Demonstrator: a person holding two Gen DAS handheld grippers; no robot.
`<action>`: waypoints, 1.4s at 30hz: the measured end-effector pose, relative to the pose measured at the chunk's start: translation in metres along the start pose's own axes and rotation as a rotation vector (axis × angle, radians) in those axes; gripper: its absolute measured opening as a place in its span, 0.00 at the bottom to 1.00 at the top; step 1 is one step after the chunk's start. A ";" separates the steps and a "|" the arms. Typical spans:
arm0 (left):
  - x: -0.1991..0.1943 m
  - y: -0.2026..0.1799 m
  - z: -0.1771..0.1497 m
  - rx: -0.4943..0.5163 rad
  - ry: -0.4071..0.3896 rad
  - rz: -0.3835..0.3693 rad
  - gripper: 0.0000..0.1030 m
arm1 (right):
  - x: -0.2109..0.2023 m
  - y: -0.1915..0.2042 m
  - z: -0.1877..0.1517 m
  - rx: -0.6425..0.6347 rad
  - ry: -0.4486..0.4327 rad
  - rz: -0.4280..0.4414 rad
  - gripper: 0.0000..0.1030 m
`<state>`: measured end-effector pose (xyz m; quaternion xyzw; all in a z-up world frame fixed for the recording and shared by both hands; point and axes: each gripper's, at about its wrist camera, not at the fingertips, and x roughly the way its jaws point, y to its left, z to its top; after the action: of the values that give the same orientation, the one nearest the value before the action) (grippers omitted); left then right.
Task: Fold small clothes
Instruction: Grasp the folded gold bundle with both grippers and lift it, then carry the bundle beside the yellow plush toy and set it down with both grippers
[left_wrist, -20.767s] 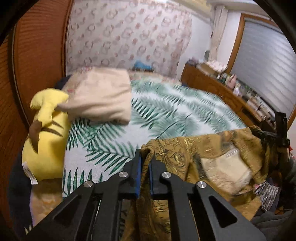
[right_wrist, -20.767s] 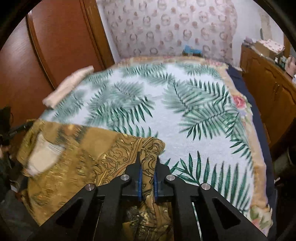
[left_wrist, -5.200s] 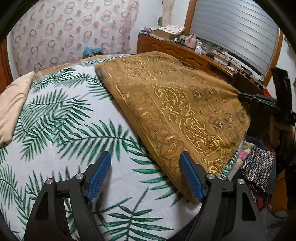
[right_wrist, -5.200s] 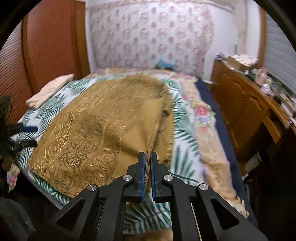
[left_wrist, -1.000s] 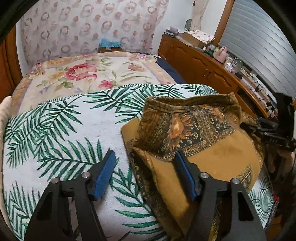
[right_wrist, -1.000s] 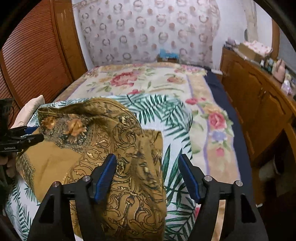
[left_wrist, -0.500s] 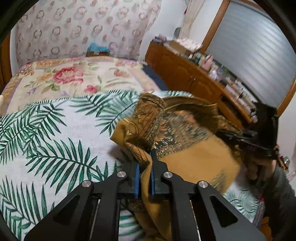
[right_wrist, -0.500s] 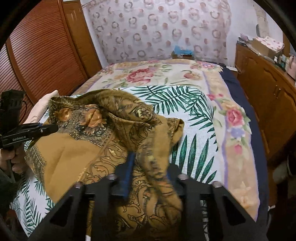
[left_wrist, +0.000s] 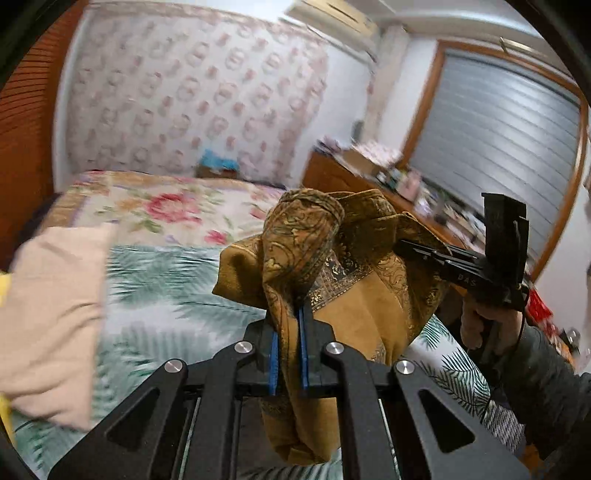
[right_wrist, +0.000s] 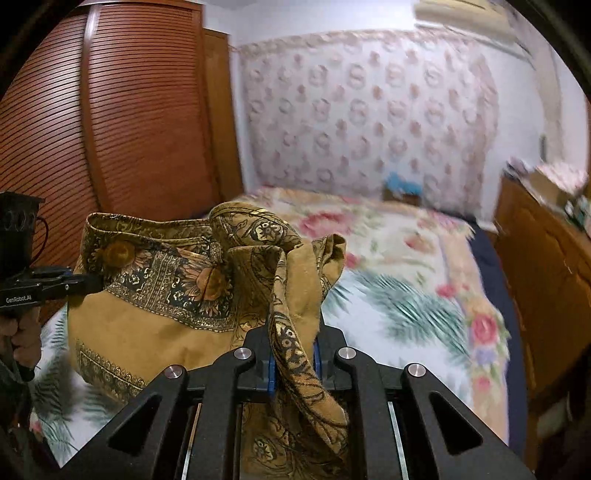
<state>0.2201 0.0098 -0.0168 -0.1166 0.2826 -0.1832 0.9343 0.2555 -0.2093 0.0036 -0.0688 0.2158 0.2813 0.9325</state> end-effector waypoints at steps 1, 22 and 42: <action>-0.014 0.011 -0.001 -0.014 -0.017 0.019 0.09 | 0.005 0.012 0.007 -0.020 -0.012 0.022 0.13; -0.082 0.178 -0.053 -0.321 -0.119 0.328 0.09 | 0.251 0.197 0.160 -0.454 -0.022 0.308 0.13; -0.100 0.183 -0.050 -0.221 -0.127 0.433 0.80 | 0.329 0.164 0.200 -0.309 0.068 0.317 0.61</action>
<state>0.1651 0.2102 -0.0673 -0.1663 0.2598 0.0609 0.9493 0.4832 0.1402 0.0368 -0.1855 0.2094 0.4517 0.8472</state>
